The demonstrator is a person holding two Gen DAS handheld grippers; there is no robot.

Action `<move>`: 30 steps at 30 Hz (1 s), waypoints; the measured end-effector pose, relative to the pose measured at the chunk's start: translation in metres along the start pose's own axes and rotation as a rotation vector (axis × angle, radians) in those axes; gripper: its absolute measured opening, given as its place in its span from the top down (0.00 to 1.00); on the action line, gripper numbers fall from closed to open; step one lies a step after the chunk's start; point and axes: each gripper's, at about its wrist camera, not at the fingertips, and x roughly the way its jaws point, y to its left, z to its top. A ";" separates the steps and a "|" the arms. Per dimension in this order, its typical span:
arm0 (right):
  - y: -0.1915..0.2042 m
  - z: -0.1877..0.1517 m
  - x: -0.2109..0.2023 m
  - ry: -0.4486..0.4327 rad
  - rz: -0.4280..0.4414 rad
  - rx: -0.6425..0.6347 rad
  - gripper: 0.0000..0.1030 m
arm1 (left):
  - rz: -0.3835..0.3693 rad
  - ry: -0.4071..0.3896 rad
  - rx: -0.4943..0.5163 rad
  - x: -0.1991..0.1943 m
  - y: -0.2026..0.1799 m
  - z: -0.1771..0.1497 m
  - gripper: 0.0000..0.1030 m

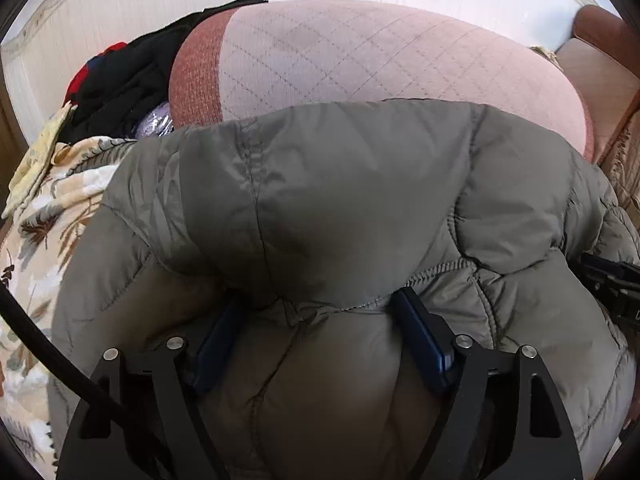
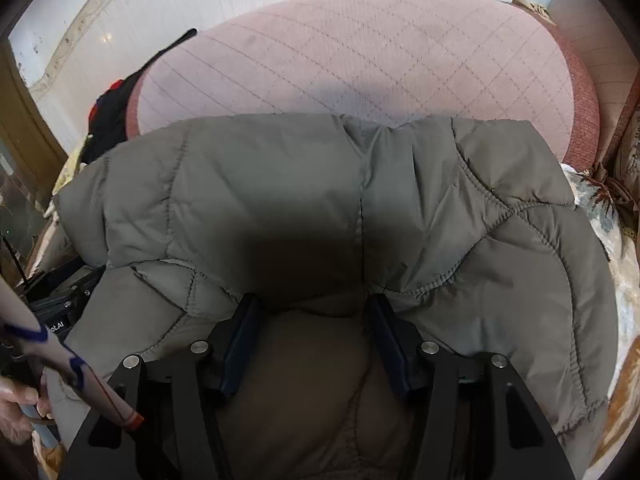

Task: Fold large clothes

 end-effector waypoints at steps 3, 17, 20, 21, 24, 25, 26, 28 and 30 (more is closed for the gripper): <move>-0.007 0.002 0.010 0.013 0.008 0.020 0.41 | 0.001 0.022 -0.014 0.004 0.002 0.006 0.22; -0.005 -0.153 -0.161 -0.188 0.120 0.091 0.41 | 0.013 -0.091 -0.092 -0.143 0.016 -0.128 0.23; -0.004 -0.204 -0.169 -0.176 0.118 0.103 0.41 | 0.006 -0.050 -0.118 -0.160 0.014 -0.162 0.23; -0.002 -0.212 -0.169 -0.149 0.123 0.094 0.41 | 0.004 -0.046 -0.124 -0.168 0.012 -0.172 0.23; 0.006 -0.220 -0.175 -0.160 0.135 0.090 0.41 | 0.019 -0.038 -0.129 -0.189 0.006 -0.196 0.23; 0.008 -0.223 -0.182 -0.183 0.146 0.083 0.41 | 0.025 -0.040 -0.132 -0.196 0.006 -0.201 0.23; 0.010 -0.224 -0.186 -0.202 0.148 0.077 0.41 | 0.030 -0.041 -0.135 -0.204 0.005 -0.207 0.23; 0.013 -0.224 -0.188 -0.222 0.161 0.069 0.42 | 0.051 -0.044 -0.138 -0.216 0.005 -0.215 0.23; 0.015 -0.223 -0.189 -0.237 0.155 0.071 0.43 | 0.070 -0.045 -0.149 -0.220 0.009 -0.216 0.23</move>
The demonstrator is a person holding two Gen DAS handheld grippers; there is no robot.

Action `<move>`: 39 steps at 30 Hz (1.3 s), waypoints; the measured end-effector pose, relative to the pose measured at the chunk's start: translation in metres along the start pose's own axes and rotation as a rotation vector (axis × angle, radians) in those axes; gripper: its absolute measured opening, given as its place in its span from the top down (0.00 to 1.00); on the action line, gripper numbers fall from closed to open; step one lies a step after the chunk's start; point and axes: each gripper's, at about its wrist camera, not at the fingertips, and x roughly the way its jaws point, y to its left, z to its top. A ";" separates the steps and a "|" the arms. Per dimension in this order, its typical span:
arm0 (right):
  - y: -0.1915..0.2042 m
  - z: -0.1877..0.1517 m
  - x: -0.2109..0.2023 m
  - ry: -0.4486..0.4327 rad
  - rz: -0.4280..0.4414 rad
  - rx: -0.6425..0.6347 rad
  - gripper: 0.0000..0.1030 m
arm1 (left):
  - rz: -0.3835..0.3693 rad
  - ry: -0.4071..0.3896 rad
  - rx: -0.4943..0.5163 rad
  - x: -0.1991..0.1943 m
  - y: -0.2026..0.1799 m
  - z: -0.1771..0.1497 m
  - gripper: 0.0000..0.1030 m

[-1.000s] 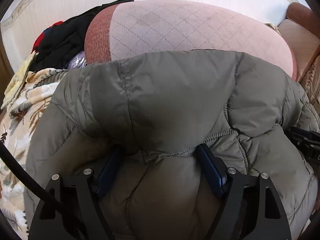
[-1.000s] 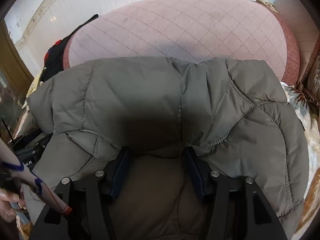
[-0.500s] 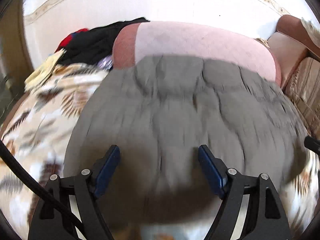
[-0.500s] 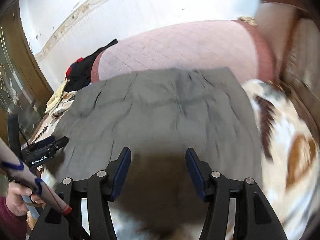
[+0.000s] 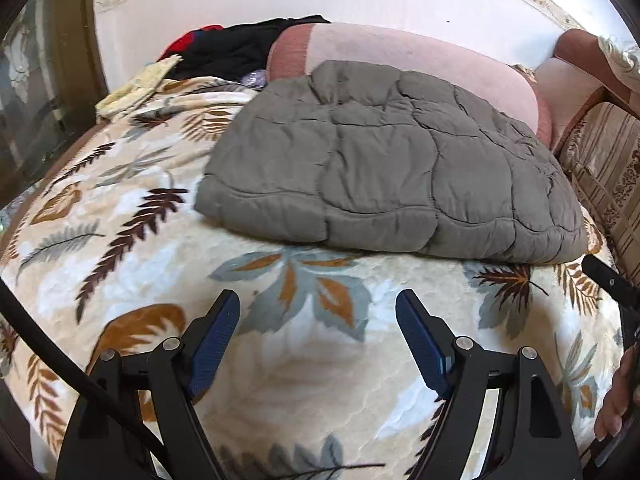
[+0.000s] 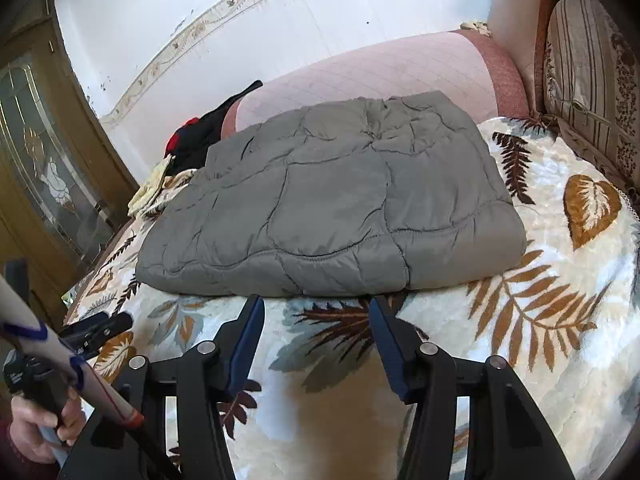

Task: Fold large clothes

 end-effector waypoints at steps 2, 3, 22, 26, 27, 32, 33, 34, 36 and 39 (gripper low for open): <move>0.000 0.001 0.000 -0.022 -0.031 -0.008 0.45 | 0.004 -0.009 -0.018 0.001 0.004 0.004 0.23; 0.001 0.002 0.000 -0.035 -0.057 -0.018 0.49 | 0.009 -0.020 -0.027 0.003 0.005 0.008 0.23; -0.019 0.045 0.104 0.012 -0.194 -0.035 0.54 | 0.133 -0.095 -0.060 0.118 0.026 0.070 0.16; -0.020 0.044 0.109 0.021 -0.196 -0.049 0.54 | 0.173 -0.120 -0.037 0.123 0.020 0.069 0.15; -0.021 0.043 0.108 0.019 -0.189 -0.048 0.54 | 0.177 -0.122 -0.039 0.124 0.019 0.069 0.15; -0.025 0.043 0.101 0.012 -0.161 -0.024 0.54 | 0.172 -0.124 -0.046 0.122 0.020 0.070 0.15; -0.025 0.044 0.097 0.006 -0.155 -0.022 0.54 | 0.171 -0.124 -0.047 0.122 0.021 0.070 0.15; -0.026 0.046 0.090 -0.009 -0.146 -0.015 0.54 | 0.172 -0.125 -0.046 0.122 0.021 0.070 0.15; -0.024 0.050 0.076 -0.060 -0.138 -0.009 0.54 | 0.172 -0.125 -0.048 0.121 0.021 0.069 0.15; -0.034 0.059 0.054 -0.155 -0.191 0.005 0.54 | 0.174 -0.126 -0.046 0.121 0.021 0.069 0.15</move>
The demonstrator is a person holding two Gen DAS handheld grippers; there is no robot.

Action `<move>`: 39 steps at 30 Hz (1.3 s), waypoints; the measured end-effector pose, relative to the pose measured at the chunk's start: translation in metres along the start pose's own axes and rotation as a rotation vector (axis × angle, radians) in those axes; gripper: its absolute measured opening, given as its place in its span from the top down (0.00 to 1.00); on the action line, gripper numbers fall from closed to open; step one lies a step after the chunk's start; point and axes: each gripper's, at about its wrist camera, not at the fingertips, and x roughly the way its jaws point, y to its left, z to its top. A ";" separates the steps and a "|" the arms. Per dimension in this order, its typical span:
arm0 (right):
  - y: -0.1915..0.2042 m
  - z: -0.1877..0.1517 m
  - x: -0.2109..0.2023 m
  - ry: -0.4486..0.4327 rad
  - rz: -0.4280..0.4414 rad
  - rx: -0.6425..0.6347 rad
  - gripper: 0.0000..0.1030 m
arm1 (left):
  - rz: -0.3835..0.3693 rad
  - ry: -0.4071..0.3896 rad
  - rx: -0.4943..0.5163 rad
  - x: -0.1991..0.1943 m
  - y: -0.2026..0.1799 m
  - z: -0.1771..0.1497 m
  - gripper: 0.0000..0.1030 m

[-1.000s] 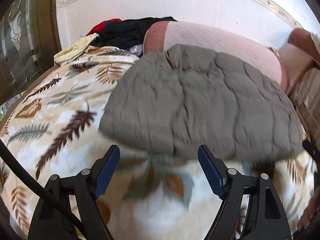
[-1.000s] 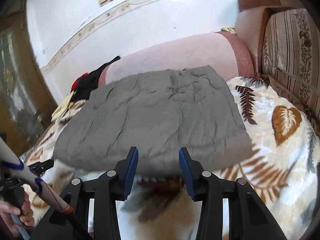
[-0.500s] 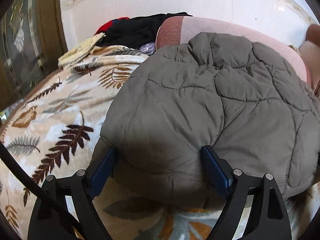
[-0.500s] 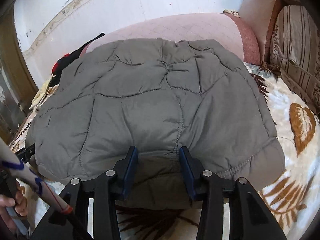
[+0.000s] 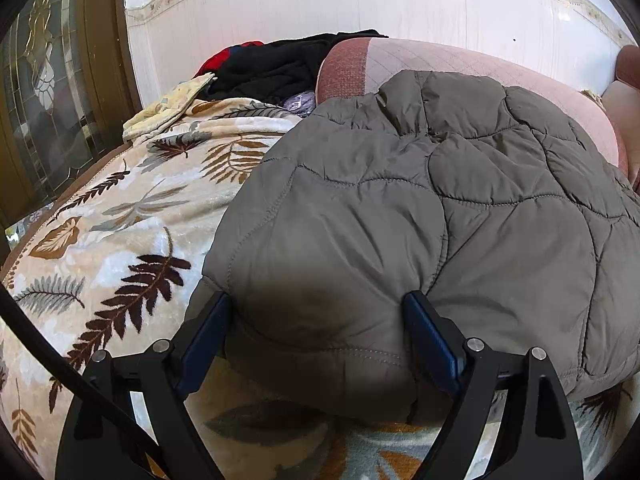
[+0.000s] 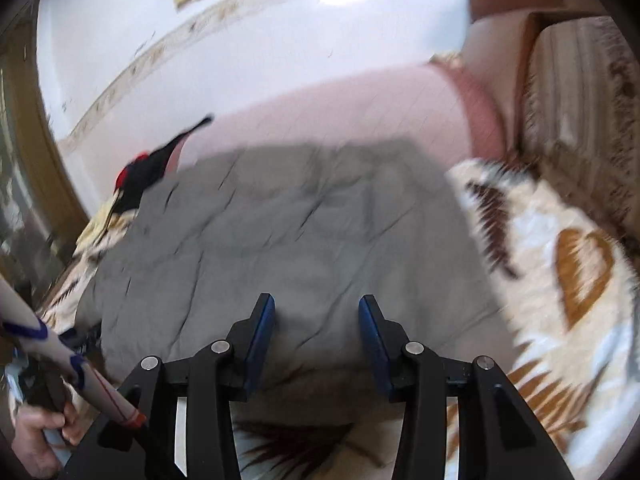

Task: Fold large clothes

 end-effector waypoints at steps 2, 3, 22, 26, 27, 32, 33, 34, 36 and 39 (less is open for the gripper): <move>-0.012 0.002 0.001 -0.003 -0.075 0.017 0.54 | 0.002 -0.001 0.001 0.000 0.000 0.000 0.15; -0.020 0.002 0.005 0.011 -0.091 0.038 0.54 | 0.001 0.000 0.000 0.000 0.000 0.000 0.15; -0.036 -0.013 0.039 0.145 -0.047 0.122 0.43 | 0.003 0.000 0.002 0.000 0.000 0.000 0.15; -0.036 -0.013 0.039 0.146 -0.045 0.121 0.43 | 0.003 0.000 0.002 0.000 -0.001 0.000 0.15; -0.036 -0.013 0.039 0.146 -0.044 0.121 0.42 | 0.003 0.000 0.002 0.001 -0.001 0.000 0.15; -0.034 -0.013 0.037 0.141 -0.056 0.114 0.42 | 0.002 0.001 0.003 0.001 -0.001 0.000 0.15; -0.034 -0.013 0.037 0.142 -0.056 0.112 0.41 | 0.002 0.001 0.002 0.001 -0.001 0.000 0.15; -0.033 -0.013 0.036 0.143 -0.058 0.108 0.41 | 0.002 0.001 0.002 0.001 -0.001 0.000 0.15; -0.033 -0.012 0.034 0.143 -0.059 0.110 0.41 | 0.002 0.001 0.002 0.001 -0.001 0.000 0.15; -0.034 -0.008 0.026 0.123 -0.047 0.132 0.41 | 0.001 0.001 0.002 0.001 -0.001 0.000 0.15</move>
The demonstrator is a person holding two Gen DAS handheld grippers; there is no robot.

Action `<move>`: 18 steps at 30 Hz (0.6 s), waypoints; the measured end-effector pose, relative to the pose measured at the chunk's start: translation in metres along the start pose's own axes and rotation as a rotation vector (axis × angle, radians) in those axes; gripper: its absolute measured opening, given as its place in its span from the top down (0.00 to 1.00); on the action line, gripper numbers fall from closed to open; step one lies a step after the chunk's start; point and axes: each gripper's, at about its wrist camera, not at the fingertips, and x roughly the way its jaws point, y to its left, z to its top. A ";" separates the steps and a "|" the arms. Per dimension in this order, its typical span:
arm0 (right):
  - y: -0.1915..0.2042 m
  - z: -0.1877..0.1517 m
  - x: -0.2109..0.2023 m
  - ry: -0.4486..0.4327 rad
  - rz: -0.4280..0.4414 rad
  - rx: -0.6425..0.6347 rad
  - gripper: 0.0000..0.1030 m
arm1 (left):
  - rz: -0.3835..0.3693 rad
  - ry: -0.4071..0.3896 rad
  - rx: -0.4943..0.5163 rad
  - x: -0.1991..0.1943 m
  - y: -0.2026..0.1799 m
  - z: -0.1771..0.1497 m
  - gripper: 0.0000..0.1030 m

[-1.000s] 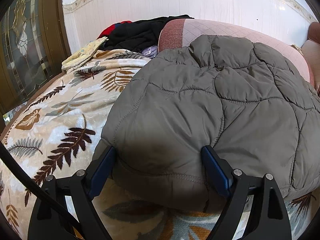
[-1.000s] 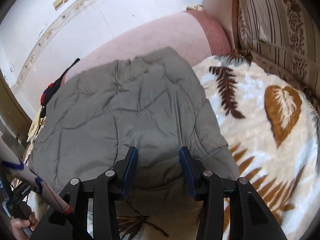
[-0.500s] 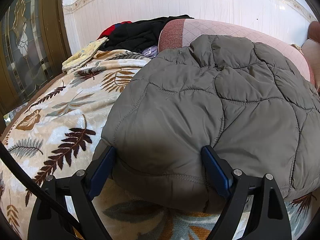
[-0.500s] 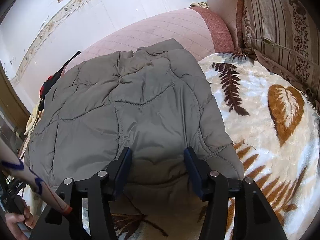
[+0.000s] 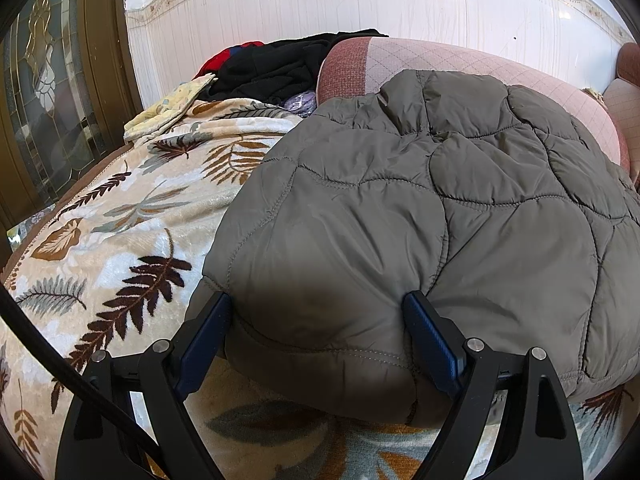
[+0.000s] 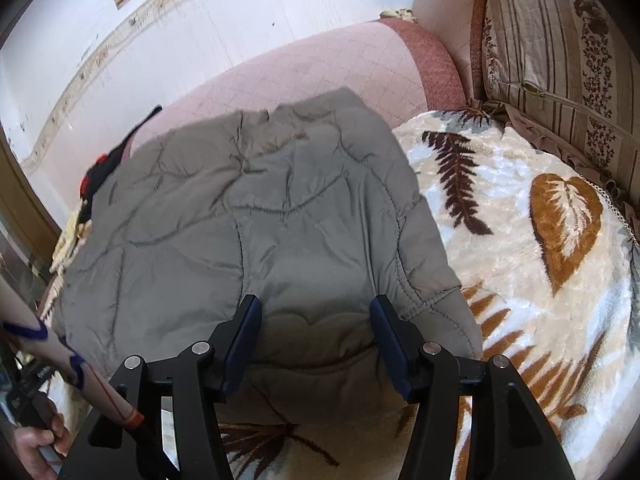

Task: Fold large clothes

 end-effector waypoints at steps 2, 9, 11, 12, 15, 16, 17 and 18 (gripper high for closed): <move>-0.004 0.004 -0.009 -0.031 0.022 0.032 0.41 | -0.001 0.000 -0.002 0.000 0.000 0.000 0.15; -0.023 0.010 -0.015 -0.055 -0.046 0.107 0.39 | -0.032 0.015 -0.047 -0.002 0.009 0.003 0.15; -0.024 0.008 -0.010 -0.037 -0.043 0.111 0.39 | -0.045 0.025 -0.053 0.001 0.011 0.003 0.15; -0.021 0.008 -0.009 -0.028 -0.052 0.088 0.38 | -0.059 0.039 -0.064 0.003 0.014 0.004 0.14; -0.016 0.007 -0.008 -0.017 -0.066 0.047 0.36 | -0.092 0.055 -0.099 0.004 0.023 0.007 0.12; -0.018 0.008 -0.010 -0.026 -0.064 0.057 0.36 | -0.096 0.047 -0.115 0.000 0.027 0.009 0.13; -0.021 0.009 -0.014 -0.036 -0.057 0.079 0.36 | -0.096 0.037 -0.134 -0.004 0.032 0.011 0.13; -0.024 0.010 -0.018 -0.046 -0.052 0.101 0.36 | -0.096 0.026 -0.161 -0.008 0.041 0.015 0.13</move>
